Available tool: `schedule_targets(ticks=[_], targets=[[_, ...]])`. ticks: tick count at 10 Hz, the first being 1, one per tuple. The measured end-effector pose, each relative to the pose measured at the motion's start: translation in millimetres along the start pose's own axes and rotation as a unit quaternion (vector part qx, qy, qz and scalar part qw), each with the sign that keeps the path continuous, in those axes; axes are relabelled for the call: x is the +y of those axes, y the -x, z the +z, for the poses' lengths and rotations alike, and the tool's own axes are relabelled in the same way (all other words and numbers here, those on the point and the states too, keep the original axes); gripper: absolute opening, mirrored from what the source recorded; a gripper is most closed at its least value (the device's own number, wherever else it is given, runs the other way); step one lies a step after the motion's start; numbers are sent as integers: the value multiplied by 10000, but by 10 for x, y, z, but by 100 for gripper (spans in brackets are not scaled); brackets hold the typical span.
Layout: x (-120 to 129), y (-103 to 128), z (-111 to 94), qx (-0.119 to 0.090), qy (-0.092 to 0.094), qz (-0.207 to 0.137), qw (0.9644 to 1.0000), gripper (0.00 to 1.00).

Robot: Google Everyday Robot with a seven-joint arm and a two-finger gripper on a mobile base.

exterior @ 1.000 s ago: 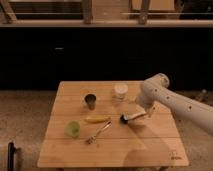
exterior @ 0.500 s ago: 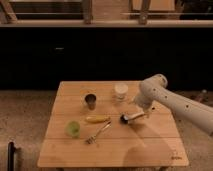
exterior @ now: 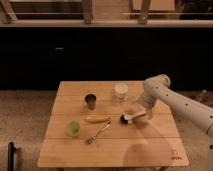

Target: Wipe table surface with brush

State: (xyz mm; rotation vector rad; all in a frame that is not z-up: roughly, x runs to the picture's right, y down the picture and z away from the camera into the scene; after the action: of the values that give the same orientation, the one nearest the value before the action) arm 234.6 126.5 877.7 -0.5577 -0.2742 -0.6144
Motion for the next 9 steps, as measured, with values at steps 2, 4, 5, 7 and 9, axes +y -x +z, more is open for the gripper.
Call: schedule_targets(ticks=[2, 4, 5, 7, 9], targets=[[-27, -28, 84, -36, 80, 53, 9999, 80], [-20, -37, 129, 20, 121, 103, 9999, 80], [-19, -37, 145, 41, 112, 127, 9998, 80], [-5, -38, 192, 118, 93, 196, 9997, 80], [50, -74, 241, 182, 79, 308, 9993, 80]])
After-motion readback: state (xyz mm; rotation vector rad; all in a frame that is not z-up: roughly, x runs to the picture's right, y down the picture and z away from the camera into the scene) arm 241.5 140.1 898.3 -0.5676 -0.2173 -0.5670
